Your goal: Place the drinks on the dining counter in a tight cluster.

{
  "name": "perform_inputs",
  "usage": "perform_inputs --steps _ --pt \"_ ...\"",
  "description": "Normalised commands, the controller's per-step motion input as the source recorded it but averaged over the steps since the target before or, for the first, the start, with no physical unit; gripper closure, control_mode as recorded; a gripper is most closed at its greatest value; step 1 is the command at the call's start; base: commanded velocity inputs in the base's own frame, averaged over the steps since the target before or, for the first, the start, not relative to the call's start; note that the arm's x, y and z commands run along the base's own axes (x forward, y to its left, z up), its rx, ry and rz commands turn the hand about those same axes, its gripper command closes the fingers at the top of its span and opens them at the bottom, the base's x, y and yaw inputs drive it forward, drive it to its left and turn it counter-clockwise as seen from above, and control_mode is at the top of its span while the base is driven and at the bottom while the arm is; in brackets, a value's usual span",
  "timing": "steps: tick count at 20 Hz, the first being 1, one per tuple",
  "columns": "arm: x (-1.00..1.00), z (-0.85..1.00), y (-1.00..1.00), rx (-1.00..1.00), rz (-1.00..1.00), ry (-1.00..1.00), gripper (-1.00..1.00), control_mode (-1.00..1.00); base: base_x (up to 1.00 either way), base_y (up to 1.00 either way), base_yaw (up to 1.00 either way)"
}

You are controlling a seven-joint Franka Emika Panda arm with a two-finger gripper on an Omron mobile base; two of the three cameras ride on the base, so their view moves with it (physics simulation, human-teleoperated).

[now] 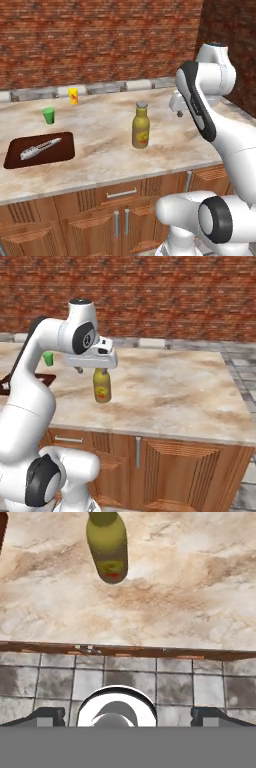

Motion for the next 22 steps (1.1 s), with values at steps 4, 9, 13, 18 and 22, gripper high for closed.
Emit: perform_inputs --steps 4,9,13,18,22 --pt "0.00 0.00 0.00 0.00 0.00 0.00 -1.00 1.00 -0.43 0.00 -0.54" --pt "0.00 0.00 0.00 0.00 0.00 0.00 -1.00 1.00 -0.09 0.10 -0.91" --pt "0.00 0.00 0.00 0.00 0.00 0.00 -1.00 1.00 0.00 0.06 -0.99" --pt "0.00 0.00 0.00 0.00 0.00 0.00 -1.00 1.00 0.00 0.02 -1.00" --pt "0.00 0.00 0.00 0.00 0.00 0.00 -1.00 1.00 0.00 0.00 -0.99"
